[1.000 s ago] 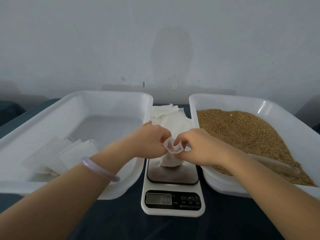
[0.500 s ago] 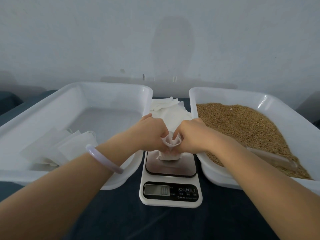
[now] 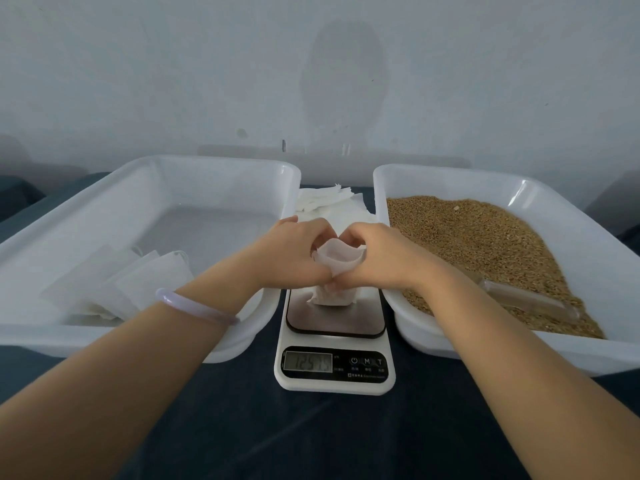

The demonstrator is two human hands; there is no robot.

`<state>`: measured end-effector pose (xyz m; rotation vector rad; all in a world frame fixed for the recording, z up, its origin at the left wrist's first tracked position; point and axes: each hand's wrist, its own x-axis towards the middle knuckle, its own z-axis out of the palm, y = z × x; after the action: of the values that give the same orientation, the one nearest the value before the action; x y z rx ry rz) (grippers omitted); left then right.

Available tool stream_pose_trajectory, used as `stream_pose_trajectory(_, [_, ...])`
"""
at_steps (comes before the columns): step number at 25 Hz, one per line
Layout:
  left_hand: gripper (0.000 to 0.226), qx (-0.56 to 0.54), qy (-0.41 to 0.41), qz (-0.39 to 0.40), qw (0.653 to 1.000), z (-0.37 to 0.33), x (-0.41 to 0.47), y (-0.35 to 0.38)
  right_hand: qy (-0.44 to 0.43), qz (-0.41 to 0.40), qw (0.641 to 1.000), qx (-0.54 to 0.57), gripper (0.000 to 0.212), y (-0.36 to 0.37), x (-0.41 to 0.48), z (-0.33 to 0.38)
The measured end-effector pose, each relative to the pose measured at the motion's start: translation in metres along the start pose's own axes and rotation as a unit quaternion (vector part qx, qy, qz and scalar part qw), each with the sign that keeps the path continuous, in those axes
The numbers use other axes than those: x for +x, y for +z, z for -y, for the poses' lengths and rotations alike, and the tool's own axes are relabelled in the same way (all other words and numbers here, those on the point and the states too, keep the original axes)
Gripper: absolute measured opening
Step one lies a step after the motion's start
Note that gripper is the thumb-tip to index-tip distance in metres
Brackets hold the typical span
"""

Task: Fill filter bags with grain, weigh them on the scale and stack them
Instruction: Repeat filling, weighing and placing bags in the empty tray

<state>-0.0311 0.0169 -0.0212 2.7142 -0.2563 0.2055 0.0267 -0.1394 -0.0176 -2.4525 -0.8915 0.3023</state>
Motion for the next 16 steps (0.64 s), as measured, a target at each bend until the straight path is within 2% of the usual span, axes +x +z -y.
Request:
stream_pose_trajectory(2, [0.057, -0.023, -0.004, -0.013, 1.0, 0.0, 0.0005, -0.0006, 0.001, 0.0, 0.999, 0.047, 0.057, -0.0014, 0.0005, -0.0021])
stream_pose_trajectory(8, [0.055, -0.047, 0.004, -0.015, 0.999, -0.0012, -0.0007, -0.0019, -0.007, 0.012, 0.996, 0.092, 0.065, -0.0019, -0.0025, -0.0028])
stream_pose_trajectory(16, [0.057, -0.035, 0.019, -0.01, 0.999, -0.004, -0.0024, -0.0034, -0.004, 0.013, 0.995, 0.1, 0.071, -0.0019, -0.0037, -0.0038])
